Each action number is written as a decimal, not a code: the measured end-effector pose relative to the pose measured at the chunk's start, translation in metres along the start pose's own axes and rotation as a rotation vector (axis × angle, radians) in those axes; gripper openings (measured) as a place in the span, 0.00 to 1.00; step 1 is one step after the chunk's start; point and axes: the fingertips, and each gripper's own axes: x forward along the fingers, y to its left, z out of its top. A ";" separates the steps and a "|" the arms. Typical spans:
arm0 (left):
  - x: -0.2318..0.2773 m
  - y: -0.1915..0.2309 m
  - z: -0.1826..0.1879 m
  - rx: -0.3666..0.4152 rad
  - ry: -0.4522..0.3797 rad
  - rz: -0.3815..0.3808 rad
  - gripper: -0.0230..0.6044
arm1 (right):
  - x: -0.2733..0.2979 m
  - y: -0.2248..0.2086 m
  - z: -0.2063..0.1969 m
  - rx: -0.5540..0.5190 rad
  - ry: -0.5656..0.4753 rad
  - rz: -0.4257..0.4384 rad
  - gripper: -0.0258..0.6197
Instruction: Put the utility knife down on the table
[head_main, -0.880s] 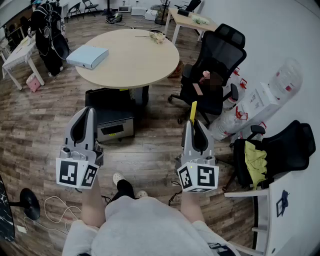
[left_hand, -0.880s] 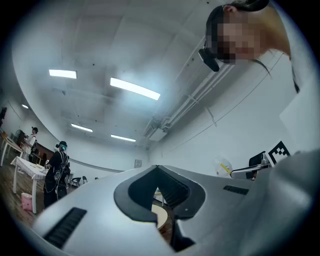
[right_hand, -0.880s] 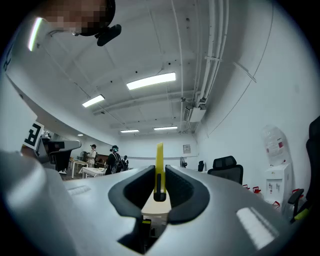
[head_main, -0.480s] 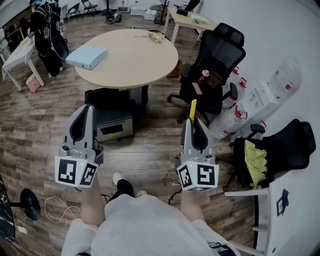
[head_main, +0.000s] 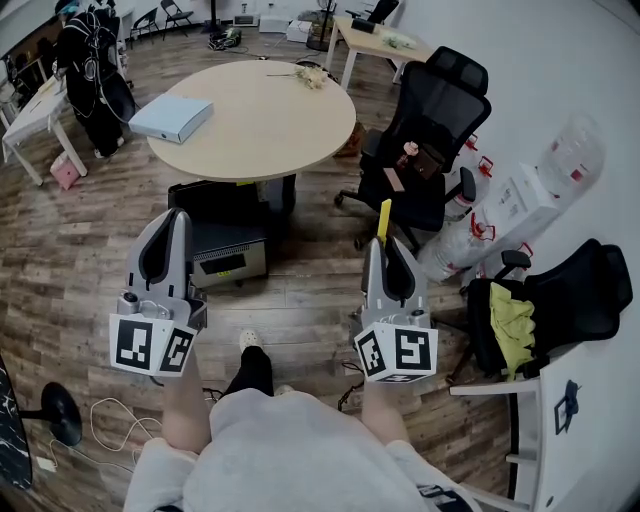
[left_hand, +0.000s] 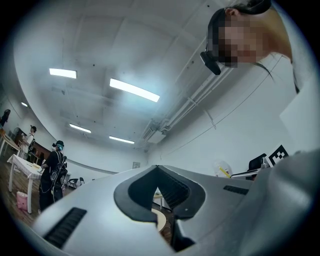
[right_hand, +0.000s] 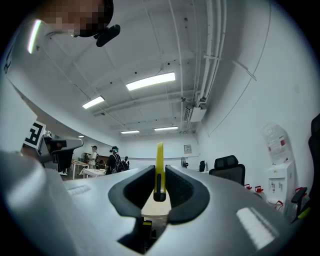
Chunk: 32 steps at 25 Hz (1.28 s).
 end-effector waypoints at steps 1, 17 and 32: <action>0.004 0.002 -0.002 -0.005 -0.002 -0.001 0.05 | 0.004 -0.001 -0.002 0.002 0.002 -0.001 0.15; 0.149 0.095 -0.049 -0.016 -0.040 -0.041 0.05 | 0.163 -0.019 -0.029 -0.011 -0.034 -0.065 0.15; 0.227 0.185 -0.076 -0.005 -0.061 -0.059 0.05 | 0.283 0.001 -0.050 -0.023 -0.053 -0.074 0.15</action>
